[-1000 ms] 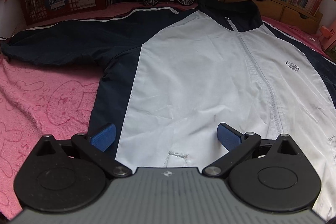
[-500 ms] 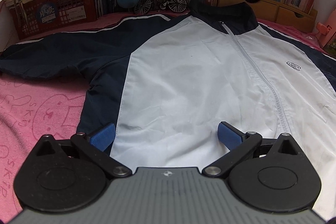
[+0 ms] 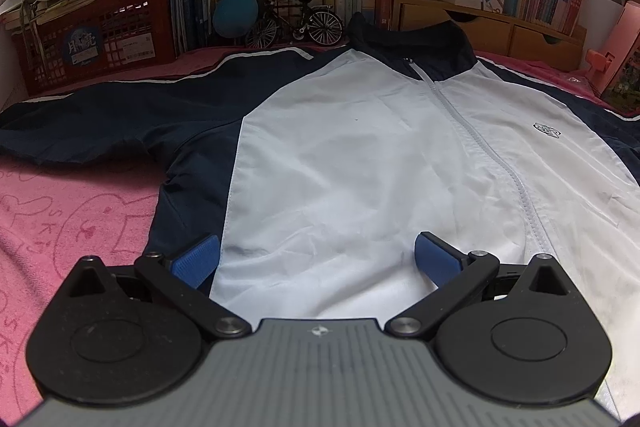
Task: Fold clothes
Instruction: 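Grasp the navy sleeve near its striped cuff with the right gripper, then lift and carry the sleeve across the jacket front with the right gripper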
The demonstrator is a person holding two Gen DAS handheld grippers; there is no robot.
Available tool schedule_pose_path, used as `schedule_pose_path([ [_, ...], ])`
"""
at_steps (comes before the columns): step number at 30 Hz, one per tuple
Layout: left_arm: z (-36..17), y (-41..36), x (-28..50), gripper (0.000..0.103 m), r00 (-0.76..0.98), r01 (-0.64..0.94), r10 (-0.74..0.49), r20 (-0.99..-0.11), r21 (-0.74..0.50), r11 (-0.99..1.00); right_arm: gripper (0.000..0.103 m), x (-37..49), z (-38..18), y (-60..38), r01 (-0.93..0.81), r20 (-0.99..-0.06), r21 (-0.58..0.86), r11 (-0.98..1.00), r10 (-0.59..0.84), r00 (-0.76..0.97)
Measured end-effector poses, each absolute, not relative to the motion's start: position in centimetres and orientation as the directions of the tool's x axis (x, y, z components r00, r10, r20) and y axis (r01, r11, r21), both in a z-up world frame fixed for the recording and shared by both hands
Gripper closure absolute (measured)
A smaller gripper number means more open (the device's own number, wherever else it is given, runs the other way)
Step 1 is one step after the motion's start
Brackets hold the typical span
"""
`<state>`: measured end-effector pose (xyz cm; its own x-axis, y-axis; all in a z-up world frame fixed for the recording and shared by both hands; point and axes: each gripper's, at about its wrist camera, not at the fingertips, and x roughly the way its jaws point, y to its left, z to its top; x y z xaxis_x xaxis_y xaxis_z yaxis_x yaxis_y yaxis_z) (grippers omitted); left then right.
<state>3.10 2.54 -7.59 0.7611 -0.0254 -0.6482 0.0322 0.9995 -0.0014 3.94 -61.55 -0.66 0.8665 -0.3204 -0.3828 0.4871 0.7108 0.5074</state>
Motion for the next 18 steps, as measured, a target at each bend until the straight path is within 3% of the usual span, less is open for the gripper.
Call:
schedule_pose_path([
  [7, -7.6, 2.7, 3.0, 0.0, 0.763, 0.034, -0.031, -0.645, -0.008, 0.999, 0.088, 7.2, 4.6, -51.3, 0.175, -0.291, 0.525, 0.833, -0.018, 0.957],
  [13, -7.5, 2.9, 3.0, 0.0, 0.766, 0.035, -0.04, -0.642, -0.02, 0.999, 0.088, 12.6, 5.8, -38.3, -0.122, -0.254, 0.538, 0.834, 0.298, 0.92],
  [18, -7.4, 3.3, 3.0, 0.0, 0.77, 0.036, -0.056, -0.636, -0.045, 0.998, 0.089, 16.2, 1.8, -26.9, -0.254, -0.357, 0.509, 0.822, 0.47, 0.807],
])
